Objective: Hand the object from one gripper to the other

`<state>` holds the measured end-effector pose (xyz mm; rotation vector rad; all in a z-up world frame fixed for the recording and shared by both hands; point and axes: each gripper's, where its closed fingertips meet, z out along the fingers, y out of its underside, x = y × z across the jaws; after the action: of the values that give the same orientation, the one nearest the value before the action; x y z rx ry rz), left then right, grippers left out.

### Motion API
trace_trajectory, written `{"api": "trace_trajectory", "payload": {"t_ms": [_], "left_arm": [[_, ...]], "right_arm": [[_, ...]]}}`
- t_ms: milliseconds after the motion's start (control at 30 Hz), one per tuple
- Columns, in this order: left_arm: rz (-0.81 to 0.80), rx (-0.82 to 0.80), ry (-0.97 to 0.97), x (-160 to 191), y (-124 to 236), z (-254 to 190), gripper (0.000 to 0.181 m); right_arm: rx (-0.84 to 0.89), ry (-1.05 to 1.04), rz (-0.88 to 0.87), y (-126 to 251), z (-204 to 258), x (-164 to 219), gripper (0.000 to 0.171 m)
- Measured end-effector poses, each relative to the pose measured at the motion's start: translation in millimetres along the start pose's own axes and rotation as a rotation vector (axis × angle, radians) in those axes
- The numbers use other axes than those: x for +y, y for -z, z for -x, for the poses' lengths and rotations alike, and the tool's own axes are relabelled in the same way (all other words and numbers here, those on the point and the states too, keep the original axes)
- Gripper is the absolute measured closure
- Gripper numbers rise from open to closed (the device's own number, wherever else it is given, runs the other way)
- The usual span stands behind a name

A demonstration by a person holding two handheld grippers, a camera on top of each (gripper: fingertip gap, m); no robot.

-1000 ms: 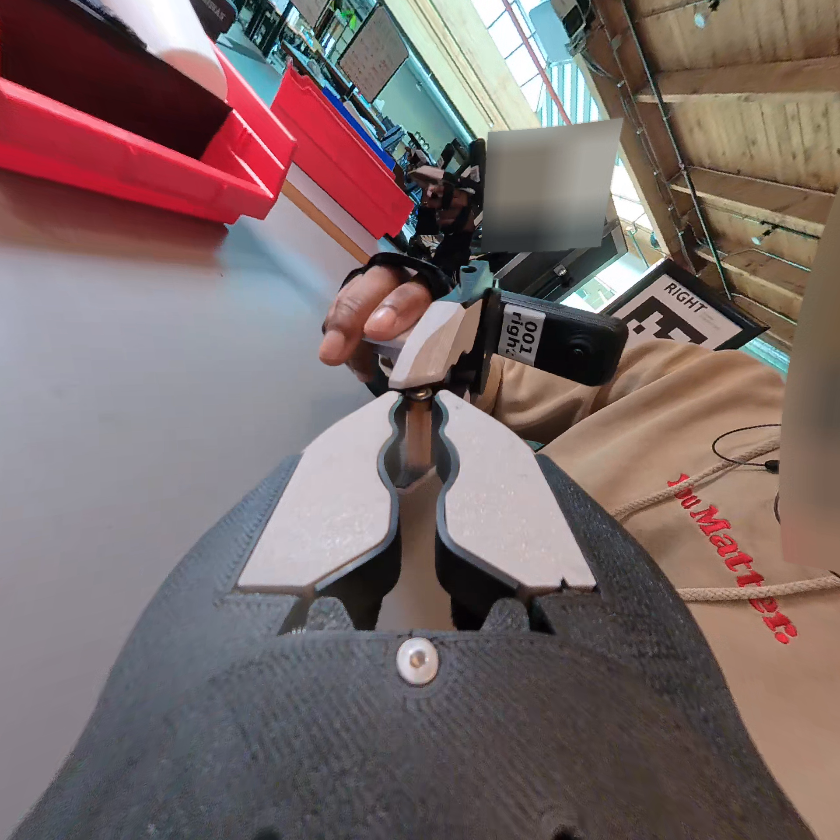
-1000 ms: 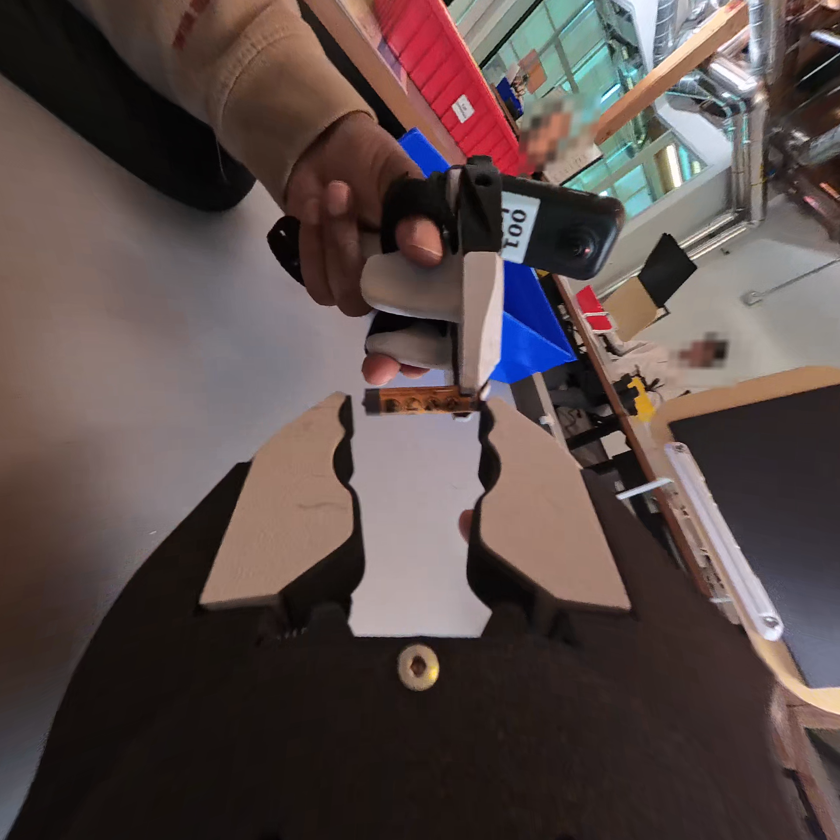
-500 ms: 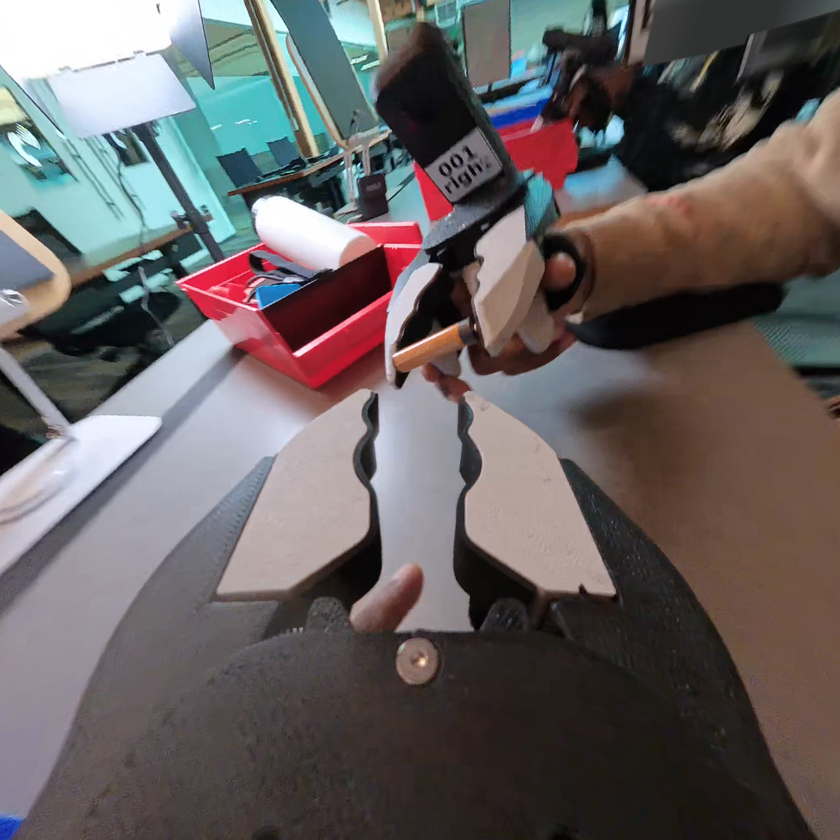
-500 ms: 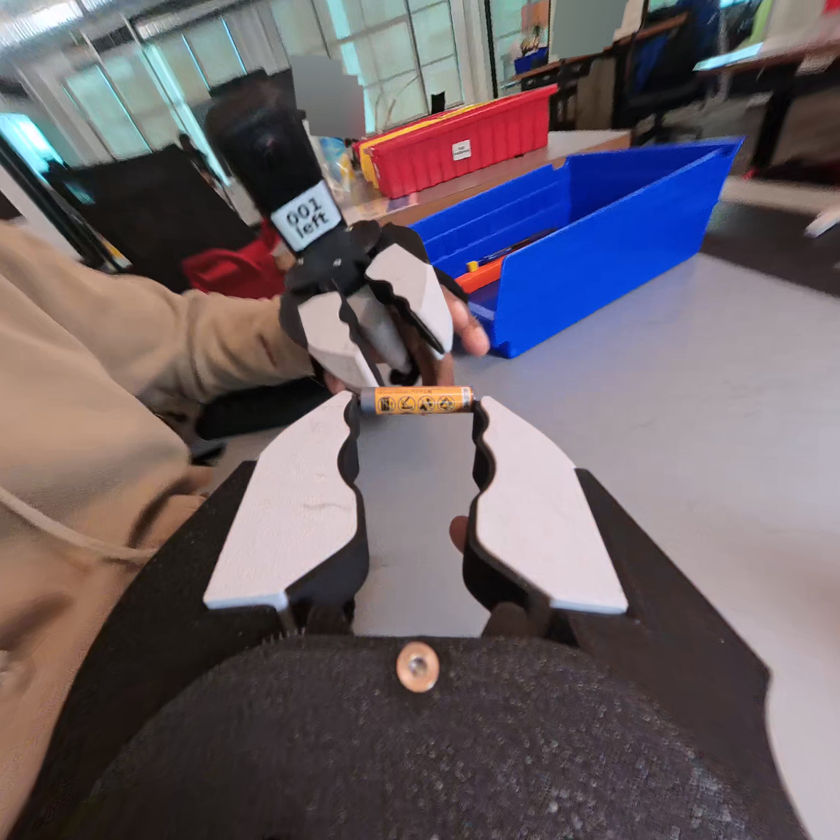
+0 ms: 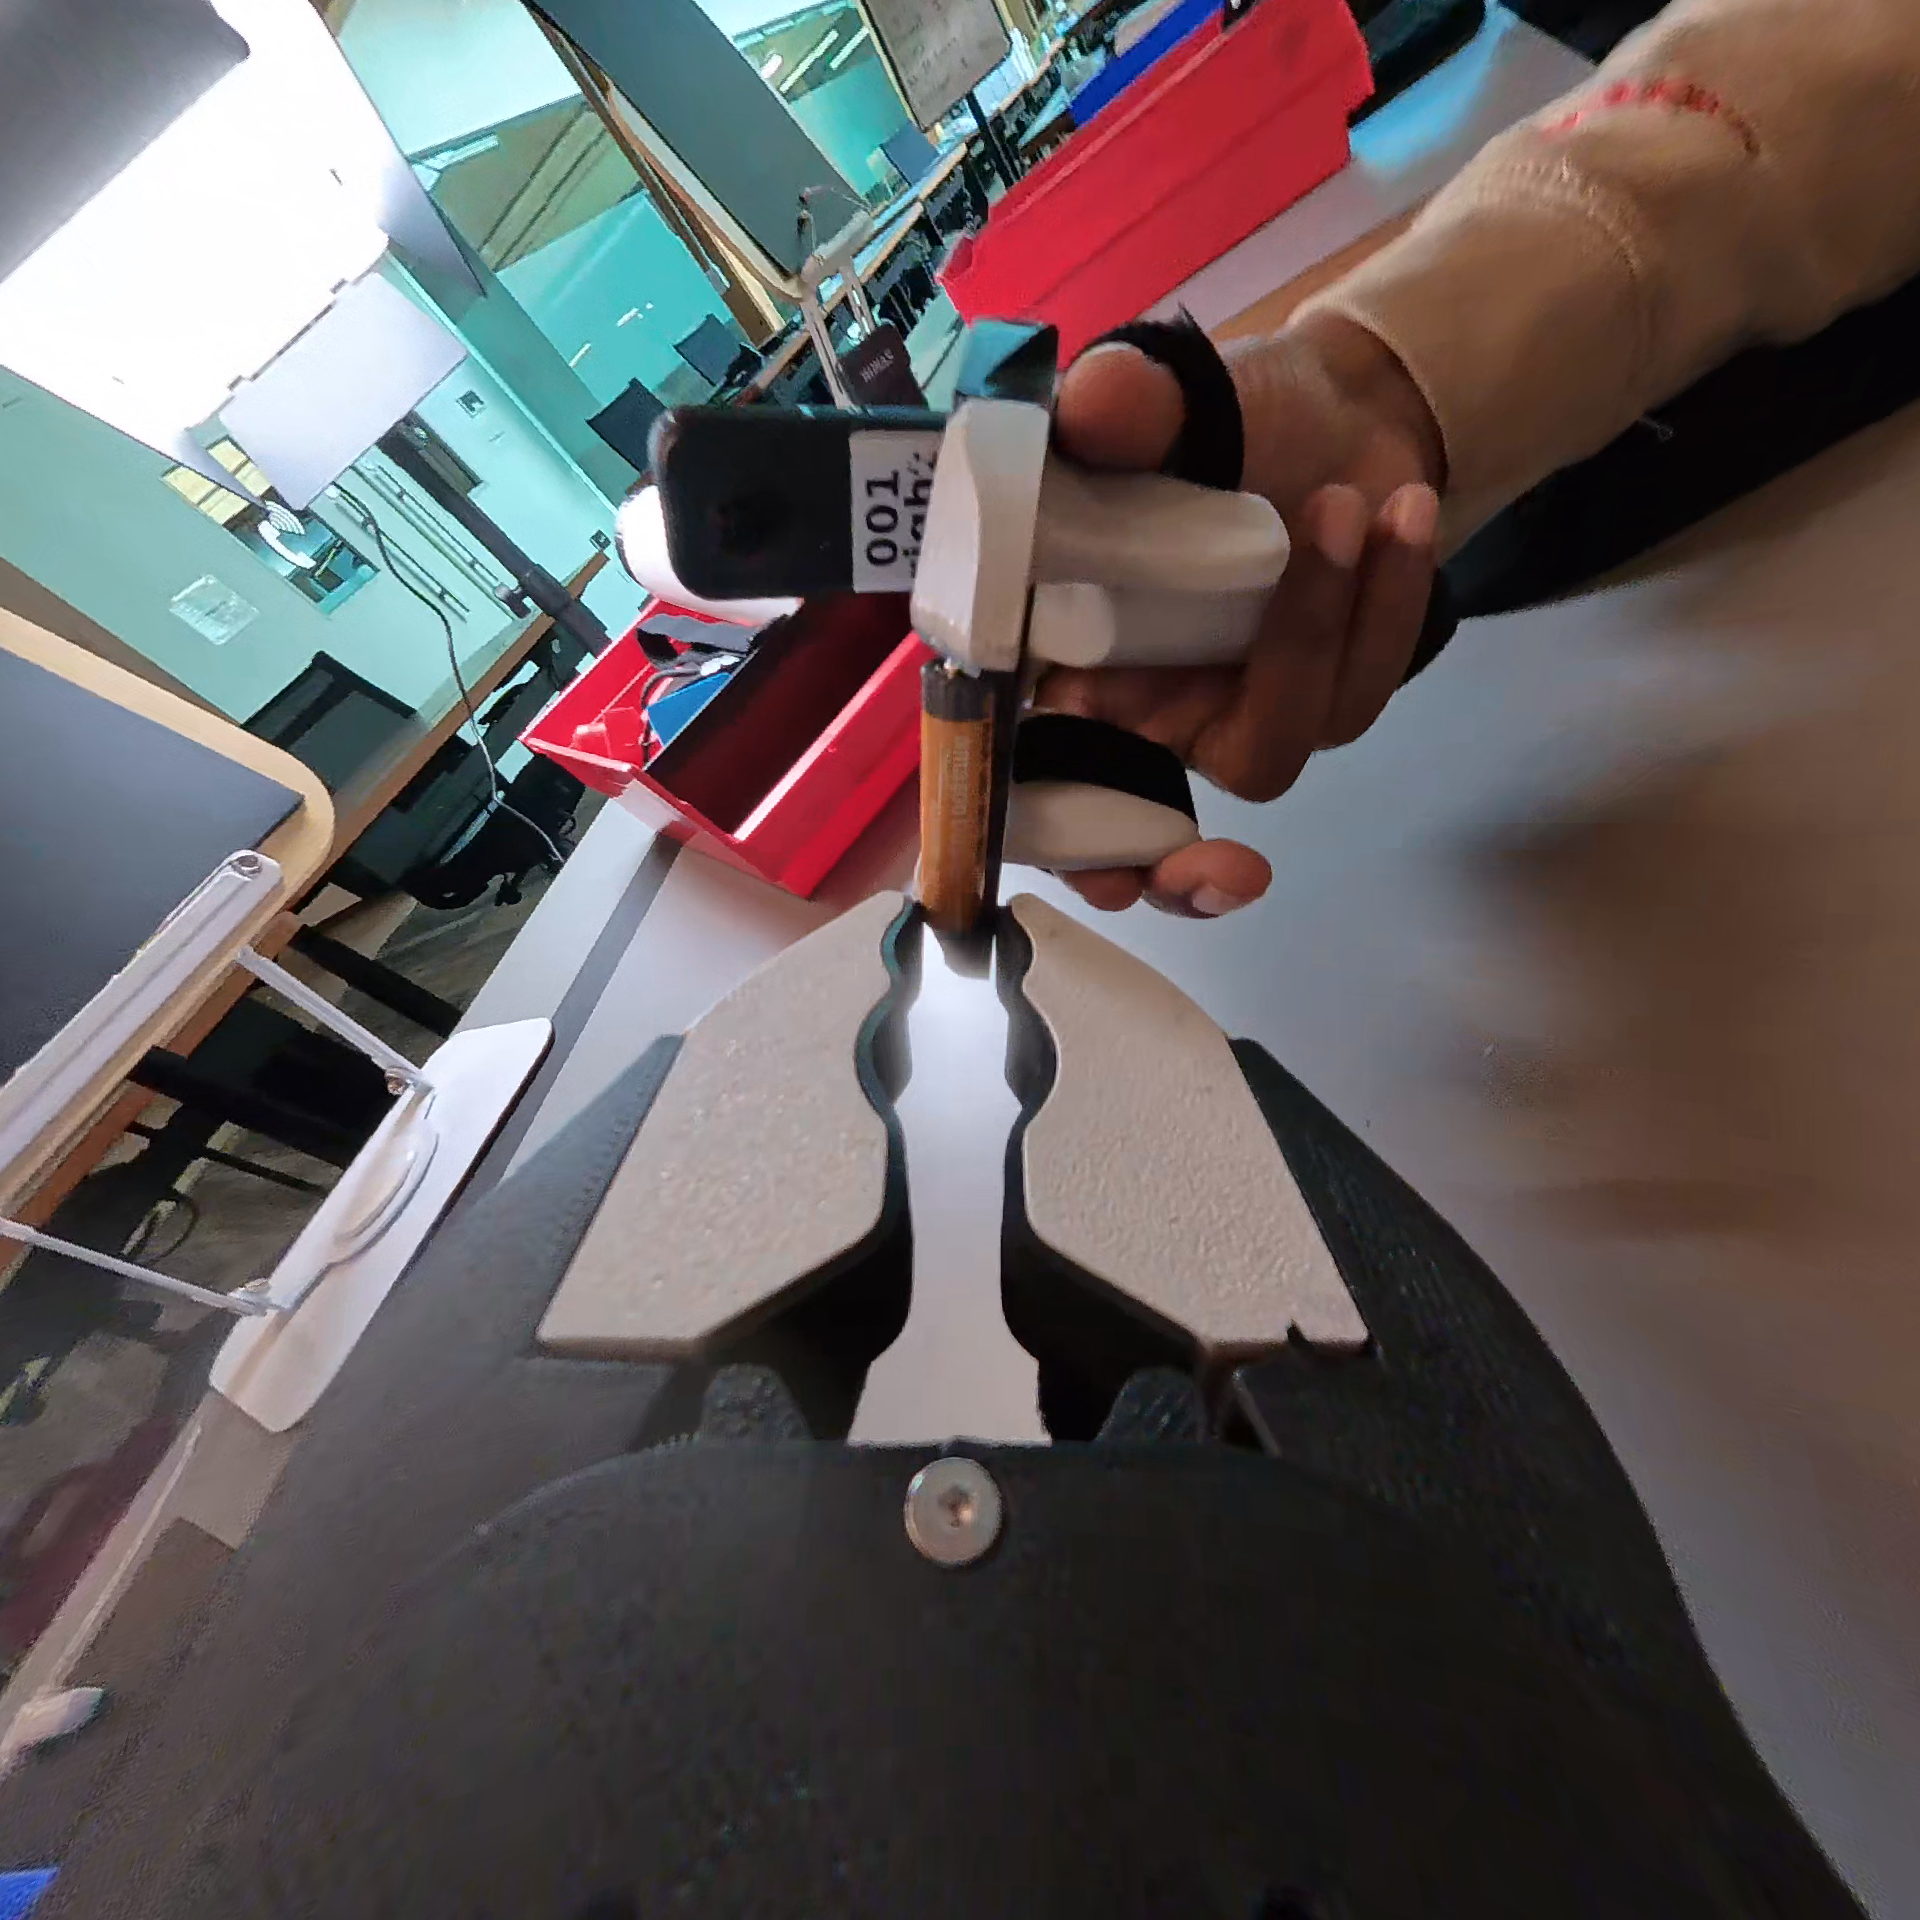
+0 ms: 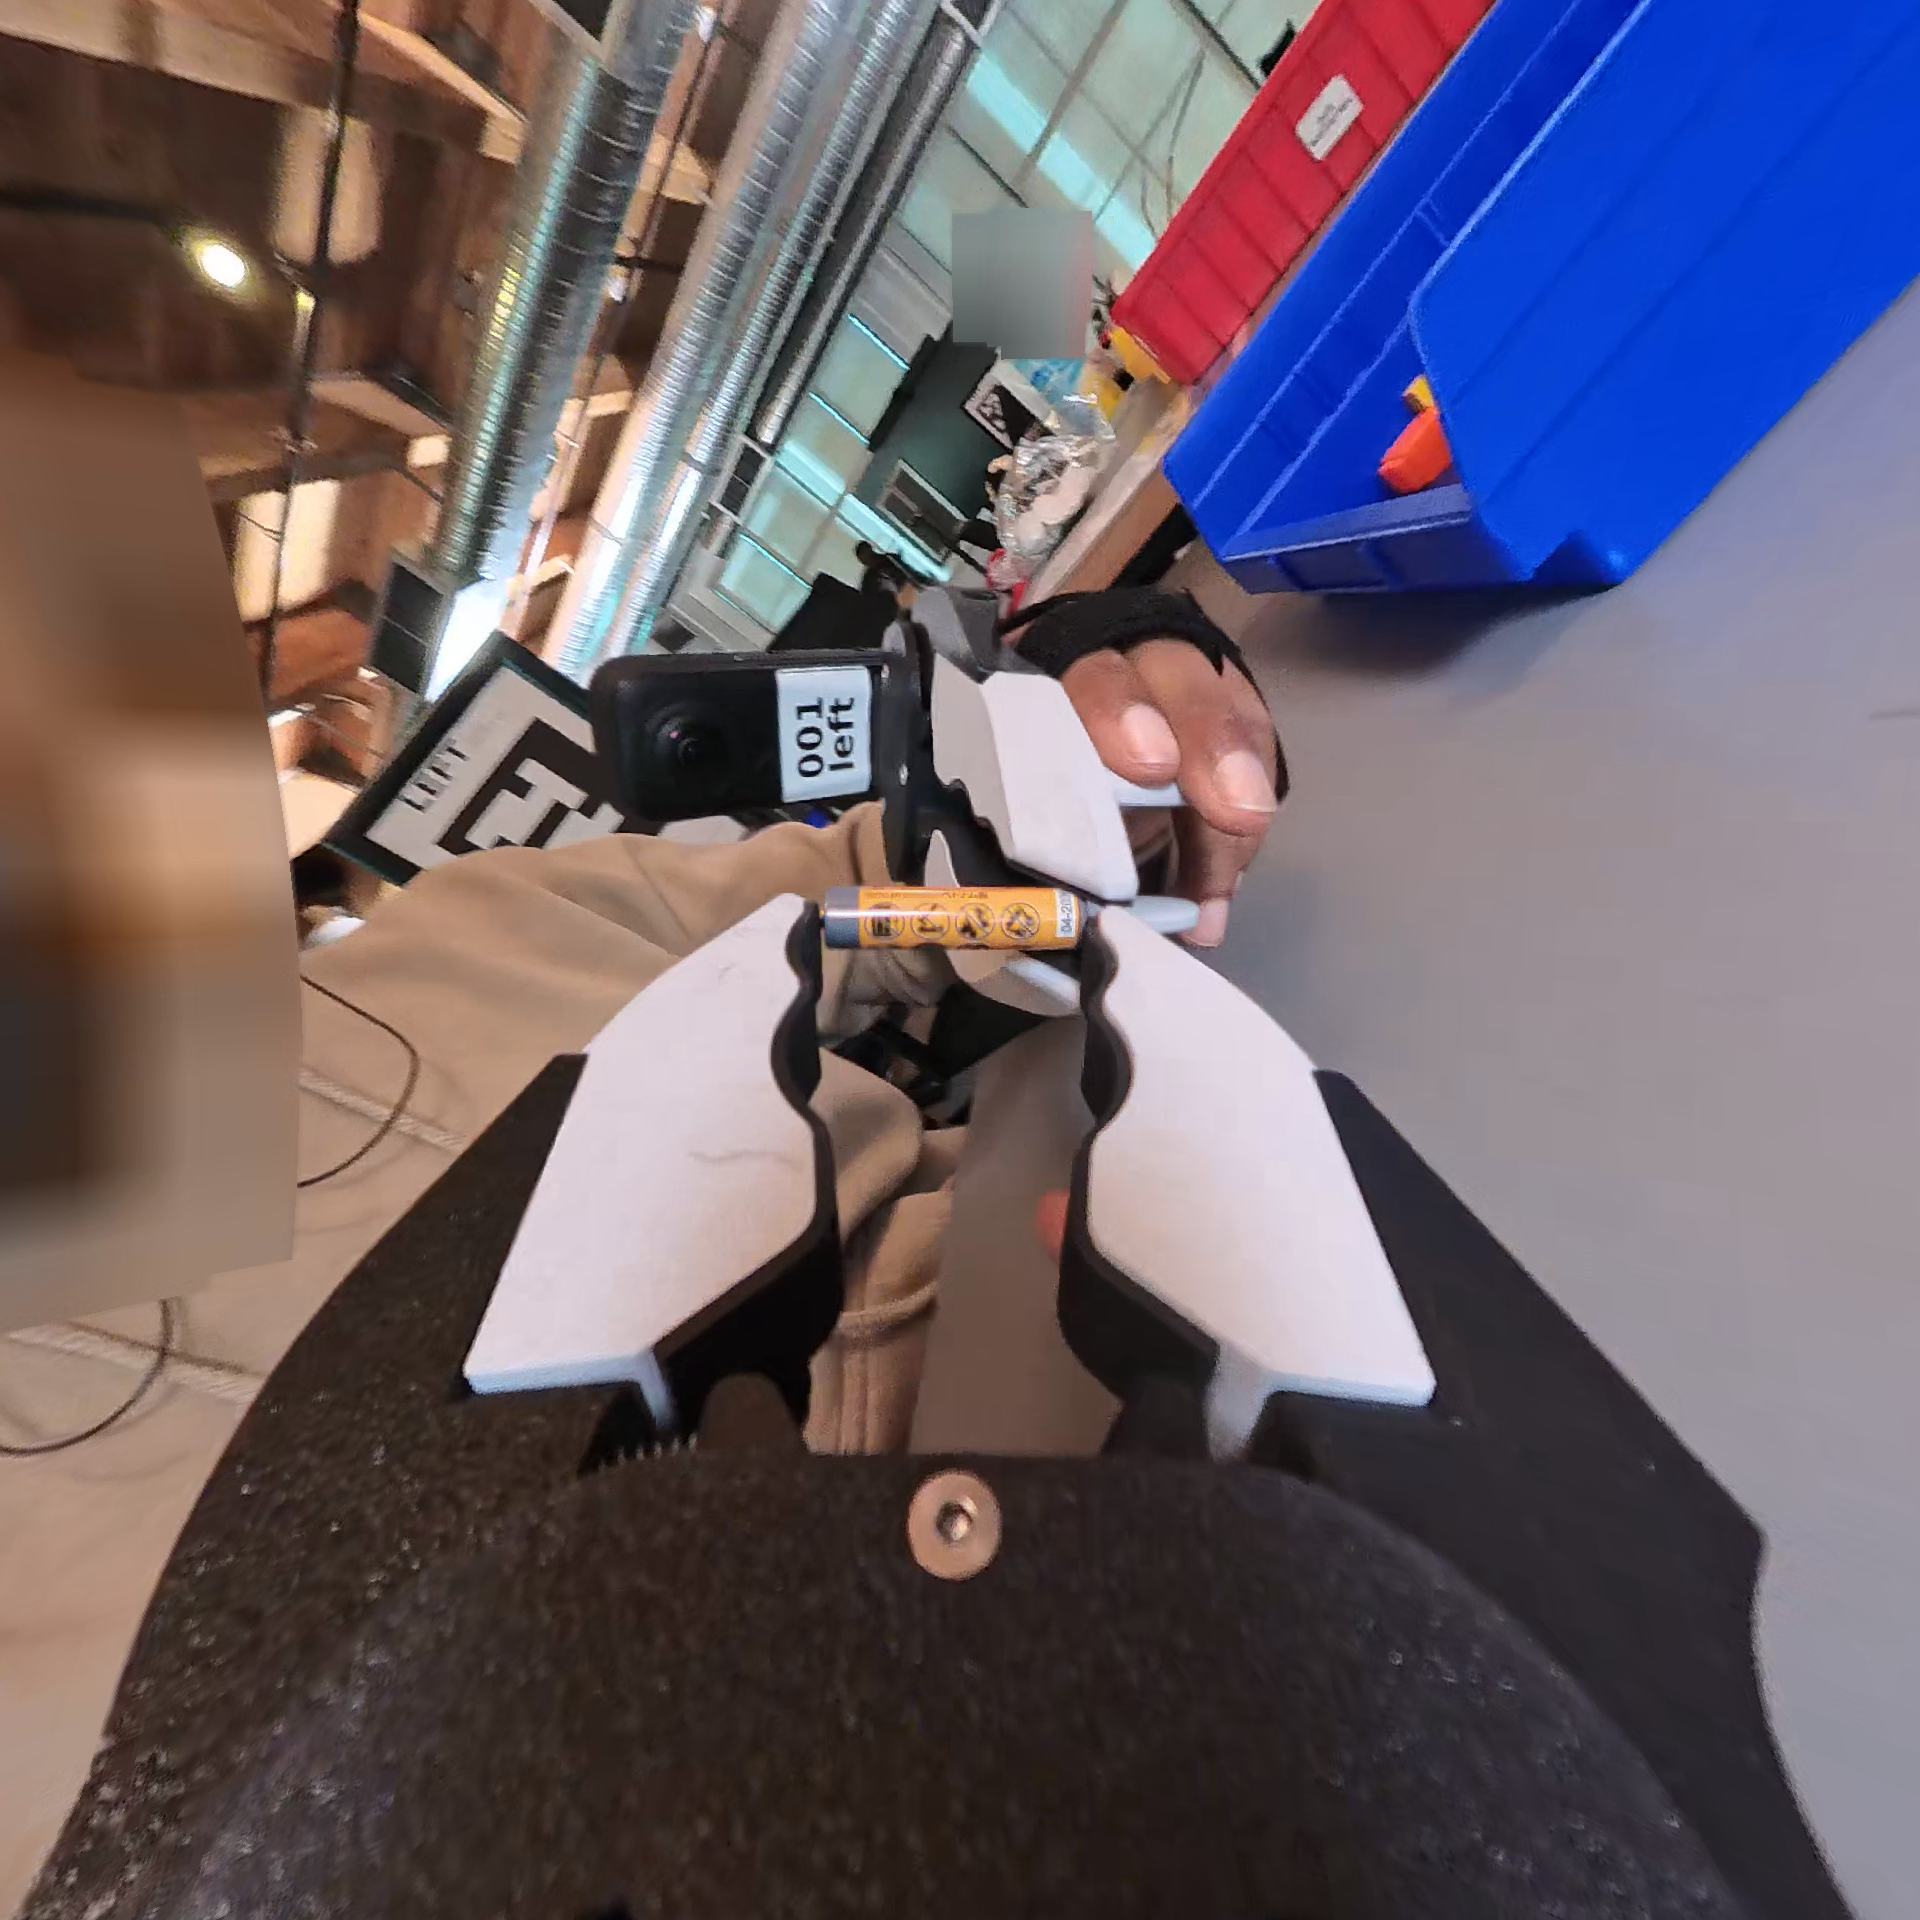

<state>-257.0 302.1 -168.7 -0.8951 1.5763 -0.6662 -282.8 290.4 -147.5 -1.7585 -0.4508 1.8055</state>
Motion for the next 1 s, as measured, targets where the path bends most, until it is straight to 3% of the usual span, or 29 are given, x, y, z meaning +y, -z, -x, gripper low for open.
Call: {"api": "trace_trajectory", "payload": {"t_ms": [33,267,400,500,800,1000], "left_arm": [[-0.009,-0.004,0.027,-3.0,0.0,1.9,0.168],[-0.108,0.089,0.442,-14.7,0.7,7.5,0.170],[-0.055,0.075,0.384,-4.8,-2.9,4.1,0.170],[-0.042,0.091,0.410,-0.4,-3.8,3.2,0.170],[-0.132,0.041,0.504,1.6,12.9,34.0,0.168],[-0.144,-0.062,0.499,10.0,19.1,54.7,0.173]], "right_arm": [[-0.031,-0.001,-0.011,1.4,3.6,-2.4,0.124],[-0.038,0.283,0.023,4.4,20.8,-3.3,0.113],[0.048,0.231,0.009,4.7,4.1,-3.7,0.130],[0.027,0.203,0.017,5.7,-0.6,-3.0,0.131],[0.385,0.798,0.295,6.9,-33.8,25.1,0.125],[0.495,1.005,0.547,-6.3,-59.4,63.4,0.113]]}}
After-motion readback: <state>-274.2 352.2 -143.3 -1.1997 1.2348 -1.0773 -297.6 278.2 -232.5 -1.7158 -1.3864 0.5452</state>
